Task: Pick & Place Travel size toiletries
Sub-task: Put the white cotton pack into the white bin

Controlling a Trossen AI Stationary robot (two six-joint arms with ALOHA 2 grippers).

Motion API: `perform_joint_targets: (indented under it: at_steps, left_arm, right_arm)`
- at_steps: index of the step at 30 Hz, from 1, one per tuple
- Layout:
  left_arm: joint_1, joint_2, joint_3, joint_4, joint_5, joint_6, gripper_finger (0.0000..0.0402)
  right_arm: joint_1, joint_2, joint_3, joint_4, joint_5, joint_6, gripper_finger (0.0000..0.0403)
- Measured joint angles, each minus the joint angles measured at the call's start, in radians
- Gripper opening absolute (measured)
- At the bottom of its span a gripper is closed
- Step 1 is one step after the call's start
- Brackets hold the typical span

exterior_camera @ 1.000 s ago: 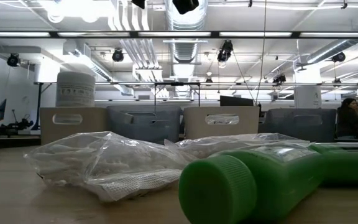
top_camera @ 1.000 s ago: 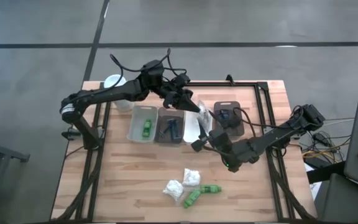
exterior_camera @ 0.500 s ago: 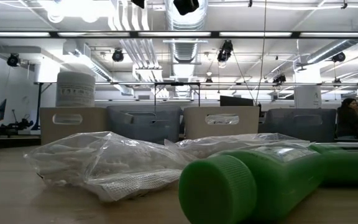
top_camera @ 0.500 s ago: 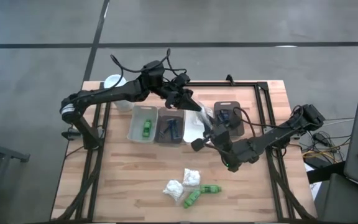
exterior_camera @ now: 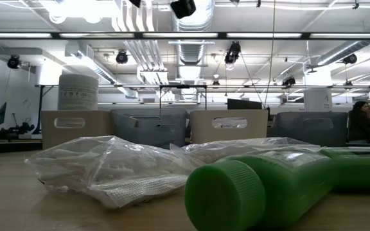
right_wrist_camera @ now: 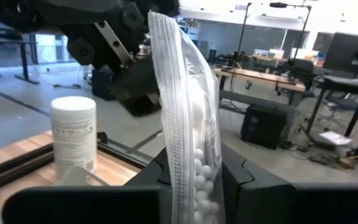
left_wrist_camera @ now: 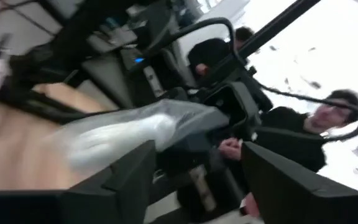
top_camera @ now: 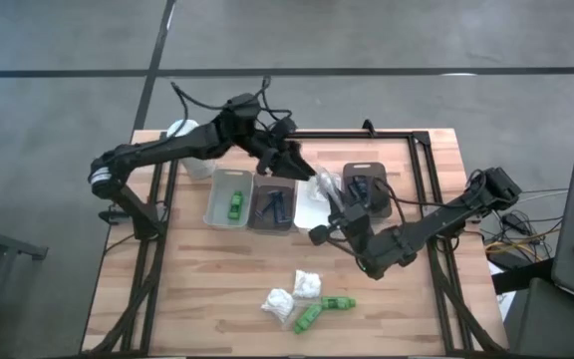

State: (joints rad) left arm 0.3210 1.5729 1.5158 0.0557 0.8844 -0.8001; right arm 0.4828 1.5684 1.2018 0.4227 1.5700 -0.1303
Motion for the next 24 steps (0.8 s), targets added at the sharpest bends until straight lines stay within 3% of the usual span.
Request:
perform_joint_targets:
  at_steps: [5, 12, 20, 24]
  left_arm:
    - [0.071, -0.091, 0.000, -0.323, -0.017, 0.265, 0.0271]
    - [0.127, -0.233, 0.000, -0.738, -0.215, 0.561, 0.0275]
    - [0.121, -0.351, -0.067, -0.773, -0.249, 0.598, 0.0275]
    - [0.121, -0.395, -0.118, -0.775, -0.251, 0.581, 0.0275]
  right_arm:
    - [0.009, -0.006, -0.047, 0.000, -0.001, 0.133, 0.0031]
    - [-0.018, -0.049, -0.136, 0.000, -0.036, 0.401, 0.0038]
    - [-0.093, -0.063, -0.208, -0.006, -0.278, 0.645, 0.0034]
    - [-0.166, -0.071, -0.215, -0.236, -0.496, 0.986, 0.0034]
